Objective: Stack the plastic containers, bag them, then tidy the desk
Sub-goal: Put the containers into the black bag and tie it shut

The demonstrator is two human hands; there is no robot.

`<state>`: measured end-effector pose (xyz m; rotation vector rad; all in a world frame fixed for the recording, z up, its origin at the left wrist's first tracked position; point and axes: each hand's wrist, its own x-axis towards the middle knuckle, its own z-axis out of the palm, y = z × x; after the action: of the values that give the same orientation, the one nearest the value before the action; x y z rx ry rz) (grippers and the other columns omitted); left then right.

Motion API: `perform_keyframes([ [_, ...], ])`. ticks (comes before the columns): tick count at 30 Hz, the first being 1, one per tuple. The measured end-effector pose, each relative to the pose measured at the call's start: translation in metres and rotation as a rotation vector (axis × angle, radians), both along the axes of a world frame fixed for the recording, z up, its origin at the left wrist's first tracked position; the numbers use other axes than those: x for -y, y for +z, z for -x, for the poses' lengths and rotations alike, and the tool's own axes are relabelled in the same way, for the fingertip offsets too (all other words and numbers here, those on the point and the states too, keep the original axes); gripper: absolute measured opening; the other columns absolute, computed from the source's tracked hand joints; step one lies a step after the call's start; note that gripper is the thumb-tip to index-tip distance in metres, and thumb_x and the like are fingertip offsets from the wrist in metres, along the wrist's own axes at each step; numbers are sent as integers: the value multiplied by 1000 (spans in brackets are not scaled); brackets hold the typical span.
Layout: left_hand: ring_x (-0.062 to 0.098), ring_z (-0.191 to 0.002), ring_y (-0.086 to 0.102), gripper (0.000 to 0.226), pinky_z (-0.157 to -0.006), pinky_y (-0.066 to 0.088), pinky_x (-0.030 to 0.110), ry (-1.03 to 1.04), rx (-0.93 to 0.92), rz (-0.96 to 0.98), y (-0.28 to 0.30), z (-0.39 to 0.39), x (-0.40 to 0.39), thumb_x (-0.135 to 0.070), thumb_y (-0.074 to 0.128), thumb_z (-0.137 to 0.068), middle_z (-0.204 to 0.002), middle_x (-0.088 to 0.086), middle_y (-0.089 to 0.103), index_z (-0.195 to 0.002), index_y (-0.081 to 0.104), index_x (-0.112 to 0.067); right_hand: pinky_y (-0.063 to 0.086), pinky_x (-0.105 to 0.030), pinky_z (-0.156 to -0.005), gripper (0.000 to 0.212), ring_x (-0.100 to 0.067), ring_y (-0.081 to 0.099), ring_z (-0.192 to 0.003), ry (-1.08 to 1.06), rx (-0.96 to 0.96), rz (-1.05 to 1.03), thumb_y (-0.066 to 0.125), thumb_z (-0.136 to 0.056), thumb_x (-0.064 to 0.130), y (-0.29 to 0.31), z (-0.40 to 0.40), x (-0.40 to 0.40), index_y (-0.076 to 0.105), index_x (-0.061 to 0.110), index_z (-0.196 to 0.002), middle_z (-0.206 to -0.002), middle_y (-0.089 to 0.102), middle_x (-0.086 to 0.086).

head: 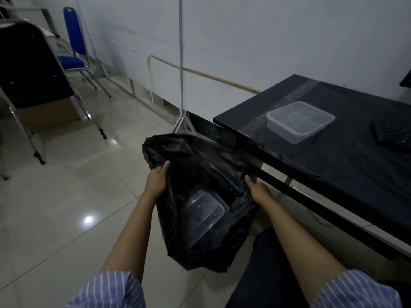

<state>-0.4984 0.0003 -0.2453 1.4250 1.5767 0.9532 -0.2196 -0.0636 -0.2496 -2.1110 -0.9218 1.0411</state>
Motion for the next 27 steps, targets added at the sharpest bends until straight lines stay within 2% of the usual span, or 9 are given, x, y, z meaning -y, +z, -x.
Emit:
perform_keyframes([
  [3,24,-109,56,54,-88,40,32,54,139,-31,4,-7,3,-39,49,-97,-121,5,53,-131,33,-1,42,-30,-91,57,-36,54,-119,-83,-24,-167,38,-101,44,0,5,2,53,-3,-131,-131,57,-23],
  [8,36,-132,40,83,-106,31,37,-24,-10,265,-12,-5,-1,-35,53,-96,-150,18,30,-145,-2,2,39,-32,-98,49,-34,48,-127,83,-32,-22,46,-101,33,-1,12,8,43,1,-139,-141,48,-21],
  [11,24,-130,42,69,-102,22,18,-78,-23,85,-9,-7,1,-35,45,-99,-152,1,10,-148,10,-1,41,-32,-76,42,-31,55,-106,-34,-35,-269,55,-97,29,6,10,7,36,9,-127,-127,51,-19],
  [13,15,-119,43,63,-100,23,18,-76,11,-53,-4,-12,6,-26,45,-100,-144,-5,21,-148,8,-10,41,-29,-70,30,-26,54,-95,-12,-76,-381,56,-97,19,12,8,11,33,15,-115,-113,52,-12],
  [15,15,-114,48,45,-100,35,26,-90,42,-250,-3,-13,6,-13,46,-99,-133,-3,43,-140,27,-19,47,-21,-66,22,-21,55,-89,83,-87,-464,52,-97,6,14,7,12,36,18,-106,-98,53,-5],
  [19,3,-103,59,27,-92,42,14,-237,21,-290,2,-18,2,-7,43,-100,-111,-4,64,-107,66,-19,50,-19,-89,49,-18,60,-99,324,44,-480,40,-82,-18,11,5,11,65,24,-86,-101,62,-5],
  [21,-10,-100,58,29,-87,40,3,-263,68,-241,6,-19,4,-12,43,-101,-112,-6,65,-109,70,-17,50,-15,-91,61,-17,61,-108,372,-18,-457,36,-85,-20,14,6,11,74,26,-99,-112,64,-7],
  [24,-5,-104,59,26,-88,43,7,-200,197,-167,7,-18,5,-21,50,-99,-114,-7,67,-115,69,-17,49,-15,-88,40,-15,56,-115,337,-207,-384,54,-95,1,24,9,12,56,14,-133,-131,58,-7],
  [27,-3,-102,59,29,-88,45,15,-140,290,-77,9,-16,8,-32,55,-95,-111,-11,67,-118,68,-18,52,-38,-89,79,-18,61,-105,275,-163,-159,62,-83,57,28,9,13,43,11,-144,-136,55,-7],
])
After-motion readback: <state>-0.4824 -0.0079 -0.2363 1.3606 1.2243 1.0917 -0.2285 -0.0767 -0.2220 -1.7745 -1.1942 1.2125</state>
